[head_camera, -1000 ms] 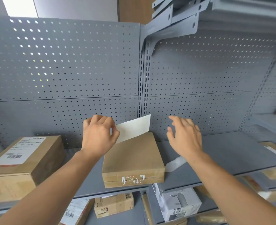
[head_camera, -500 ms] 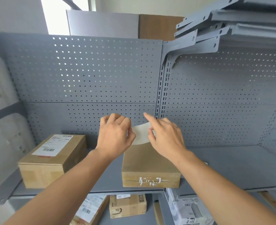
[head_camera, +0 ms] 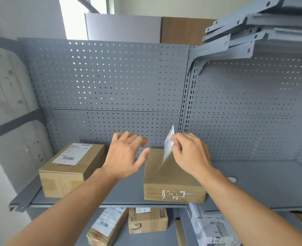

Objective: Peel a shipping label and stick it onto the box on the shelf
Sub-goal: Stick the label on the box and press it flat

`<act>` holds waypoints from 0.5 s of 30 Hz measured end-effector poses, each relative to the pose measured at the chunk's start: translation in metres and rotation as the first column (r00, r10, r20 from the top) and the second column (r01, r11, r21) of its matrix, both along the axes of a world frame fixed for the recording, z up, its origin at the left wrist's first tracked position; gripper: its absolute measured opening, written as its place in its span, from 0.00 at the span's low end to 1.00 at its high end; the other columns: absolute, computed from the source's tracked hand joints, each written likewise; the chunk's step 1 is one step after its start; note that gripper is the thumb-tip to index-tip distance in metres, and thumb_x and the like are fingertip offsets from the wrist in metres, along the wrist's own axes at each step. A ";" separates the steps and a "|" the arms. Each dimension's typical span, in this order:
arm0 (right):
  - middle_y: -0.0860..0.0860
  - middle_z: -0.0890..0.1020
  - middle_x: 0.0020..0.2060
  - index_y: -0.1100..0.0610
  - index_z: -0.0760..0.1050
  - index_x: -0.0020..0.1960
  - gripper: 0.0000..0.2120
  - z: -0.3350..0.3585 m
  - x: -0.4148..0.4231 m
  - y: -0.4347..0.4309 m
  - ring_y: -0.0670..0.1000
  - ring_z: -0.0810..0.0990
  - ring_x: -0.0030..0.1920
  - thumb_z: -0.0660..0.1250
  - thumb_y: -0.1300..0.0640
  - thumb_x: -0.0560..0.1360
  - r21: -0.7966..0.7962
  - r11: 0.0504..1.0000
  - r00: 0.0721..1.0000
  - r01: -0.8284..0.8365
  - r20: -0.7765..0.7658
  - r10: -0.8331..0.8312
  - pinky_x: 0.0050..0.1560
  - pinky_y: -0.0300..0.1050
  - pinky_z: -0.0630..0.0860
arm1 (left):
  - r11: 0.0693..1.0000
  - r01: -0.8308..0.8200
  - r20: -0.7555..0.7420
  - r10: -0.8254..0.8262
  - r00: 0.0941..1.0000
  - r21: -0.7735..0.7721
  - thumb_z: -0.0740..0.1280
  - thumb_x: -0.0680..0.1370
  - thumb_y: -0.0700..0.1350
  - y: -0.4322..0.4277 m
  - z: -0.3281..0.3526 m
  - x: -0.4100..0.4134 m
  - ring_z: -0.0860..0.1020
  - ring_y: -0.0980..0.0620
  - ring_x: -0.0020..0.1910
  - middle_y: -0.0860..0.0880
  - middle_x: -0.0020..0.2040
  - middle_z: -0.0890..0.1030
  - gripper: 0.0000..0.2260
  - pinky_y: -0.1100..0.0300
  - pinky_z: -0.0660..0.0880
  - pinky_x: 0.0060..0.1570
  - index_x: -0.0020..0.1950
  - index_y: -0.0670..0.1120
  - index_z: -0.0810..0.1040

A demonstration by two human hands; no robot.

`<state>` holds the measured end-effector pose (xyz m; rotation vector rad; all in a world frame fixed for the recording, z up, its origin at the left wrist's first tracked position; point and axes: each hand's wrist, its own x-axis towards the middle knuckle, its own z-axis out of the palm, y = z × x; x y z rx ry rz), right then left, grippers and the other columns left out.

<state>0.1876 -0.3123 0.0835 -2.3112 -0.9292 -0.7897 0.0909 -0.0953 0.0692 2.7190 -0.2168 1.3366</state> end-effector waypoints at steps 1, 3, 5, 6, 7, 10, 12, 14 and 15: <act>0.45 0.82 0.38 0.50 0.76 0.45 0.12 0.000 0.000 -0.001 0.53 0.78 0.42 0.55 0.49 0.77 0.031 0.999 1.000 -0.016 -0.027 0.016 0.35 0.47 0.74 | 1.000 -0.009 -0.006 0.009 1.000 -0.011 0.57 0.81 0.55 0.001 0.000 -0.001 0.79 0.49 0.47 0.57 0.42 0.82 0.15 0.47 0.71 0.53 0.51 0.49 0.79; 0.44 0.83 0.39 0.49 0.78 0.45 0.14 -0.001 -0.001 -0.003 0.51 0.80 0.41 0.55 0.45 0.78 0.126 0.990 0.995 -0.060 -0.075 0.070 0.37 0.49 0.78 | 0.997 -0.069 -0.036 0.068 0.997 -0.033 0.58 0.80 0.52 0.002 0.000 0.002 0.79 0.48 0.47 0.57 0.42 0.83 0.11 0.48 0.71 0.52 0.54 0.50 0.77; 0.43 0.85 0.40 0.49 0.81 0.46 0.13 0.000 -0.003 -0.004 0.47 0.82 0.41 0.61 0.44 0.78 0.247 0.964 0.983 -0.102 -0.122 0.135 0.39 0.49 0.80 | 0.990 -0.124 -0.088 0.118 0.989 -0.067 0.57 0.79 0.51 0.001 0.002 0.006 0.79 0.47 0.48 0.57 0.43 0.83 0.11 0.49 0.71 0.53 0.58 0.51 0.75; 0.43 0.86 0.41 0.50 0.82 0.47 0.10 0.001 -0.005 -0.004 0.45 0.83 0.41 0.65 0.46 0.78 0.300 0.947 0.975 -0.113 -0.148 0.164 0.40 0.49 0.81 | 0.987 -0.133 -0.120 0.122 0.985 -0.085 0.57 0.79 0.51 -0.001 0.003 0.007 0.79 0.48 0.48 0.58 0.44 0.83 0.13 0.49 0.71 0.54 0.61 0.51 0.73; 0.43 0.87 0.42 0.50 0.83 0.48 0.06 0.003 -0.007 -0.004 0.44 0.84 0.42 0.69 0.49 0.78 0.346 0.931 0.967 -0.120 -0.171 0.188 0.42 0.49 0.81 | 0.986 -0.135 -0.154 0.119 0.981 -0.098 0.57 0.79 0.52 -0.004 0.004 0.008 0.79 0.48 0.49 0.59 0.46 0.84 0.14 0.49 0.70 0.56 0.63 0.51 0.72; 0.43 0.87 0.43 0.50 0.83 0.50 0.06 0.006 -0.011 -0.005 0.46 0.85 0.42 0.72 0.60 0.77 0.467 0.877 0.933 -0.112 -0.255 0.255 0.44 0.50 0.82 | 0.980 -0.117 -0.247 0.075 0.966 -0.160 0.59 0.82 0.54 -0.015 0.009 0.009 0.79 0.49 0.55 0.59 0.53 0.84 0.17 0.48 0.70 0.60 0.70 0.53 0.66; 0.44 0.87 0.44 0.45 0.82 0.49 0.11 0.008 -0.012 -0.006 0.48 0.86 0.43 0.71 0.63 0.77 0.547 0.831 0.904 -0.102 -0.297 0.306 0.45 0.52 0.83 | 0.950 -0.095 -0.287 0.005 0.958 -0.298 0.62 0.82 0.54 -0.023 0.012 0.010 0.80 0.50 0.54 0.59 0.55 0.84 0.20 0.47 0.72 0.59 0.73 0.55 0.62; 0.44 0.87 0.46 0.44 0.81 0.49 0.14 0.009 -0.013 -0.009 0.48 0.86 0.44 0.71 0.64 0.77 0.598 0.796 0.887 -0.091 -0.314 0.338 0.47 0.54 0.83 | 0.862 -0.045 -0.292 -0.121 0.949 -0.504 0.66 0.81 0.53 -0.031 0.016 0.012 0.83 0.51 0.51 0.58 0.55 0.85 0.24 0.48 0.76 0.57 0.75 0.56 0.60; 0.45 0.87 0.47 0.44 0.81 0.51 0.14 0.009 -0.013 -0.011 0.48 0.87 0.45 0.71 0.64 0.77 0.609 0.788 0.881 -0.084 -0.324 0.344 0.48 0.54 0.84 | 0.800 -0.010 -0.271 -0.191 0.943 -0.599 0.68 0.80 0.52 -0.034 0.017 0.013 0.83 0.54 0.50 0.58 0.53 0.86 0.26 0.50 0.78 0.57 0.75 0.56 0.61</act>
